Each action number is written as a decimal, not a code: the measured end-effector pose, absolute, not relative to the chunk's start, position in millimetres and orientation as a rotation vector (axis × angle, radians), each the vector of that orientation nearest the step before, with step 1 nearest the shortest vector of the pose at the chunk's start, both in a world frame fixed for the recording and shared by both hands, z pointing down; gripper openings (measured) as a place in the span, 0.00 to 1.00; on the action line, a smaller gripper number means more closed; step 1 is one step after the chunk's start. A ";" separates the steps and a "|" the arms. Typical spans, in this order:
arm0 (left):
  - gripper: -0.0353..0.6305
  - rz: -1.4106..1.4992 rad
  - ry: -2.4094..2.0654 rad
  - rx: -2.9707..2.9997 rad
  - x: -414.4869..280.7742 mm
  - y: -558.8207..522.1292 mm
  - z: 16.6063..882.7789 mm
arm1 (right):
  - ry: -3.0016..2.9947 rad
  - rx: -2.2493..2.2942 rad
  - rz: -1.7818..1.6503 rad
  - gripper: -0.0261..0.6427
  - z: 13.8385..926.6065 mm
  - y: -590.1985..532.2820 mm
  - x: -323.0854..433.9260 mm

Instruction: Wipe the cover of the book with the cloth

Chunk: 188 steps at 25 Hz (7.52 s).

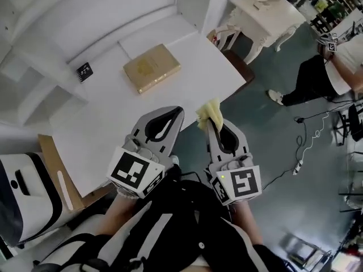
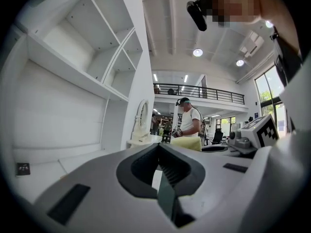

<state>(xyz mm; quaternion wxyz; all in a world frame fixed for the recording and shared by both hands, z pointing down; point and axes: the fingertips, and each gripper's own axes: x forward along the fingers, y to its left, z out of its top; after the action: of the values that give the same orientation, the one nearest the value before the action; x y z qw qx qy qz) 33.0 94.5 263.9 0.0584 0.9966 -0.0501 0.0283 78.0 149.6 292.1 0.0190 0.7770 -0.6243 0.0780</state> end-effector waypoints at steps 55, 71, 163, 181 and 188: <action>0.05 0.067 -1.391 2.546 1.3 -100.5 302.2 | -2.529 1.458 0.381 0.10 344.3 -82.2 126.0; 0.05 0.124 -1.517 2.369 16.9 -118.2 347.2 | -2.612 1.239 0.367 0.10 353.7 -100.5 146.3; 0.27 0.528 -1.151 1.999 23.5 -179.8 555.0 | -2.217 0.917 0.416 0.10 531.2 -257.5 28.8; 0.27 0.522 -1.181 1.983 22.0 -179.2 554.7 | -2.087 1.138 0.456 0.10 534.1 -265.1 130.1; 0.27 0.526 -1.178 1.983 22.2 -179.5 555.3 | -2.032 1.235 0.485 0.10 534.8 -263.7 177.9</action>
<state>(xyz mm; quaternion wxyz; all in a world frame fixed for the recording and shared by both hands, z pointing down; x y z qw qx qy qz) 22.2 -179.5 555.3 0.3784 0.7759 -0.4608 0.2059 177.9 -263.7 534.8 0.3499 0.4768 -0.7844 0.1871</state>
